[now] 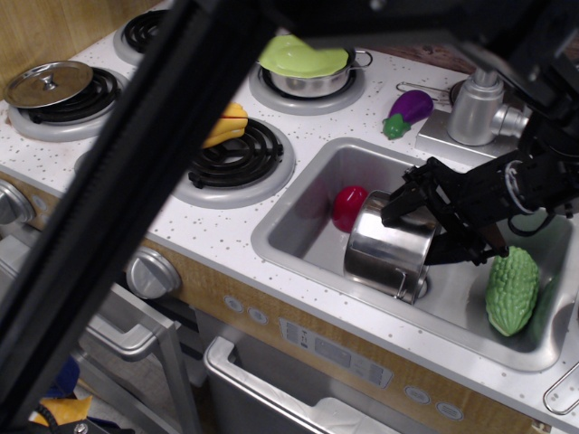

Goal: Flip pot upright in sink

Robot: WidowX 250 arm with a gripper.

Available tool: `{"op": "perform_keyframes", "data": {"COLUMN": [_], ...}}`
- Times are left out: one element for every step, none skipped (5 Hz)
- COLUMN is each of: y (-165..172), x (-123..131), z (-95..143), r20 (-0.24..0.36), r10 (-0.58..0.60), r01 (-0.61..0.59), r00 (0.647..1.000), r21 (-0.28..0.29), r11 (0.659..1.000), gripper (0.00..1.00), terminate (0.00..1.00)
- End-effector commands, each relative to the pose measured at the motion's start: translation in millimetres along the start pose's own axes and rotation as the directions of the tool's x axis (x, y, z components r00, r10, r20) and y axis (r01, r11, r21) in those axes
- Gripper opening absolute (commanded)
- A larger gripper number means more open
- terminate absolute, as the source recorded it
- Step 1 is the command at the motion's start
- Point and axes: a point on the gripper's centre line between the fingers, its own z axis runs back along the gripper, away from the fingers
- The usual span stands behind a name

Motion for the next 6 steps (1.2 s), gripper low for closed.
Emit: {"op": "perform_keyframes", "data": {"y": [16, 24, 29, 34, 36, 37], "x": [7, 6, 8, 12, 12, 10], "z": [8, 6, 7, 13, 18, 16], "r20": [0.029, -0.001, -0.023, -0.068, -0.104, -0.107], "r10": [0.043, 0.066, 0.081, 0.101, 0.135, 0.148], "r01": [-0.04, -0.065, -0.084, -0.116, -0.164, -0.18], "r00": [0.999, 0.998, 0.996, 0.993, 0.985, 0.983], "r21": [-0.087, -0.153, -0.215, -0.289, -0.369, -0.425], "r11": [0.995, 0.986, 0.973, 0.95, 0.915, 0.887], "gripper": [0.0, 0.0, 0.0, 0.0, 0.0, 0.0], "terminate": [0.0, 0.0, 0.0, 0.0, 0.0, 0.0]}}
